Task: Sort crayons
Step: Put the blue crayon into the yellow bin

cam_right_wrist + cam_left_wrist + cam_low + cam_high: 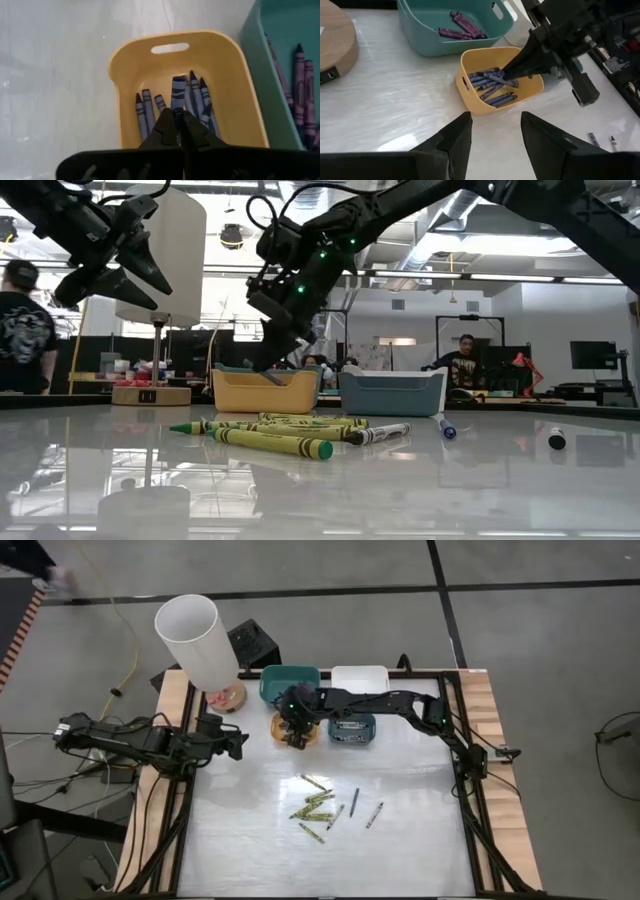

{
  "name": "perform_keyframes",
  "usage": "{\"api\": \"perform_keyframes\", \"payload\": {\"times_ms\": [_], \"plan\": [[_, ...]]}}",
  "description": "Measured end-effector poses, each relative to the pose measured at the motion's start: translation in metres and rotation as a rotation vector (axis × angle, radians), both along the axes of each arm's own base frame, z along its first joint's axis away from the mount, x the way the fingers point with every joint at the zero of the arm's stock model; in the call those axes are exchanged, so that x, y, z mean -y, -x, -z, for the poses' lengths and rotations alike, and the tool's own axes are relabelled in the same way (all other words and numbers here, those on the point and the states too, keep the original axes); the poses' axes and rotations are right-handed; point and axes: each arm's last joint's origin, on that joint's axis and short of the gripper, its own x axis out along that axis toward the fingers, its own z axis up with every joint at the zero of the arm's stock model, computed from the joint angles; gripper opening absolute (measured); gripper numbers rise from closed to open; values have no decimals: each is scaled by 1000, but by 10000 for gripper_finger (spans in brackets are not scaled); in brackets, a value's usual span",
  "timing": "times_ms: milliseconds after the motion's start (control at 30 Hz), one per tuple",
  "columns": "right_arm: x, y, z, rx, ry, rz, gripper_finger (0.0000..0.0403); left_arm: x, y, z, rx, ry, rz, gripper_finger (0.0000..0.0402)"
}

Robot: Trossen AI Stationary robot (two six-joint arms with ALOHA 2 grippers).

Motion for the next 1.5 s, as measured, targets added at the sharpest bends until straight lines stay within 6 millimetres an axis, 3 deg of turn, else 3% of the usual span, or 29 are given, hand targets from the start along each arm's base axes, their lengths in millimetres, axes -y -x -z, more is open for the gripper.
{"api": "perform_keyframes", "payload": {"times_ms": [267,500,700,1200,1333,1500], "plan": [[-2,1,6,-18,-6,-4,1,0,0,0,1,3,-4,160],[-2,-3,26,-65,-44,9,1,0,0,0,1,4,-4,160],[-1,-3,26,-62,-34,36,5,0,0,0,1,5,-3,160],[1,-3,26,-59,-51,55,100,0,-1,0,0,15,8,160],[2,-7,12,-26,-60,71,123,1,-1,1,-2,37,35,160],[5,-10,-21,21,-52,73,133,2,-1,1,-3,43,43,160]]}}
